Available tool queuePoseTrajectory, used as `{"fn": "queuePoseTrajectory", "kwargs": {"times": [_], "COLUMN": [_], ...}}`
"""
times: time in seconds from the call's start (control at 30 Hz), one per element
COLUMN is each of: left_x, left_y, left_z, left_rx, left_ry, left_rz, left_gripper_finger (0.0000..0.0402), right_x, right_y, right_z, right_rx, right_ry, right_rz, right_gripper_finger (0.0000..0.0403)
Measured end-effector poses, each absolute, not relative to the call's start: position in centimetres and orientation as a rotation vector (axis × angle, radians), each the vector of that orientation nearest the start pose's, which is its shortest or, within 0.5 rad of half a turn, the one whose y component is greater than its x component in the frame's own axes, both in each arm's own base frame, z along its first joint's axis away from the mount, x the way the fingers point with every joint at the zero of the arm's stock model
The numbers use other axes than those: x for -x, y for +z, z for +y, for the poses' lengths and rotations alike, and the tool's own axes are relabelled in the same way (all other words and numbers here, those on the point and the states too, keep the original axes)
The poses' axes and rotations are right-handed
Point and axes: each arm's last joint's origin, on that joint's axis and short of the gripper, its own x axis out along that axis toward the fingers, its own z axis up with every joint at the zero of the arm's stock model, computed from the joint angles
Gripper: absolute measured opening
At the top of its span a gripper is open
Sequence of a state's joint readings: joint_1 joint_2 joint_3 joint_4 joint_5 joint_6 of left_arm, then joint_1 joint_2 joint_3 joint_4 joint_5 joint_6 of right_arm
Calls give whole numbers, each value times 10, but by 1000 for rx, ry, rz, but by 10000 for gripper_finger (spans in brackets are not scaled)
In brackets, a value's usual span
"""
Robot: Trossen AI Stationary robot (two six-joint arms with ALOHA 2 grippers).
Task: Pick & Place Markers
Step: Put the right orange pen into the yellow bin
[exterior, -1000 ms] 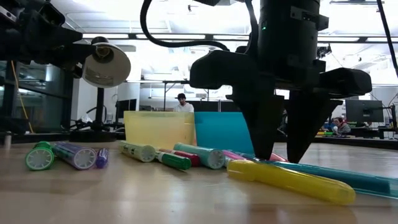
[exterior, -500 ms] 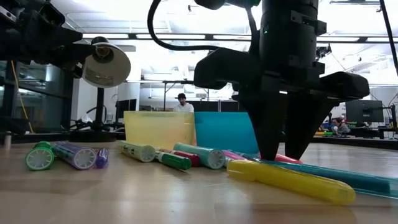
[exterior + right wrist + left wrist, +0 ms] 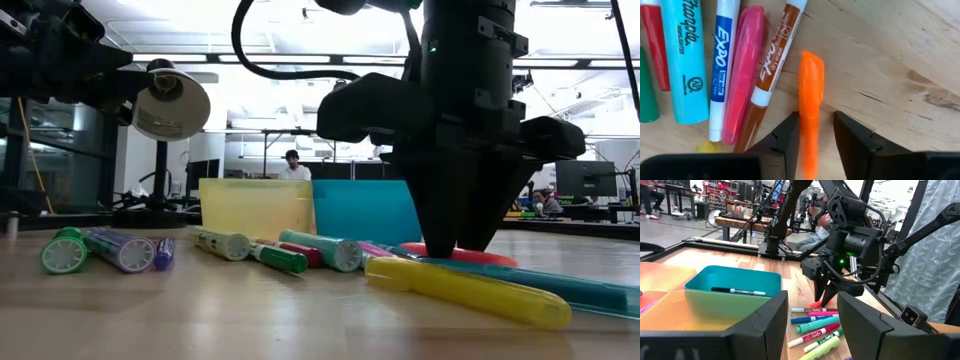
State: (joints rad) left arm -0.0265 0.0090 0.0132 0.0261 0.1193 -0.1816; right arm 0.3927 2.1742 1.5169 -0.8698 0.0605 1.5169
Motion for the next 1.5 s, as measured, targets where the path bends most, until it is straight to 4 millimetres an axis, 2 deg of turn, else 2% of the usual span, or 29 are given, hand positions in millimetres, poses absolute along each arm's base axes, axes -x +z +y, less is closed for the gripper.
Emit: {"fn": "queuePoseTrajectory", "kwargs": {"times": [0.33, 0.6, 0.83, 1.13, 1.5], "left_x": [-97, -97, -97, -97, -97], "left_y": [170, 170, 170, 170, 170], "left_z": [-6, -6, -6, -6, -6], "left_rx": [180, 180, 180, 180, 180], "left_ry": [-148, -148, -148, -148, -148], "left_rz": [-17, -17, -17, -17, -17], "left_gripper_finger": [170, 170, 170, 170, 170], "right_x": [-373, -374, -379, -389, -418], "right_y": [122, 127, 145, 176, 207], "right_z": [152, 152, 153, 144, 108], "right_rx": [-785, -720, -638, -536, -489], "right_ry": [-819, -793, -798, -838, -855], "right_rz": [1338, 1376, 1391, 1345, 1123], "right_gripper_finger": [29, 29, 29, 28, 29]}}
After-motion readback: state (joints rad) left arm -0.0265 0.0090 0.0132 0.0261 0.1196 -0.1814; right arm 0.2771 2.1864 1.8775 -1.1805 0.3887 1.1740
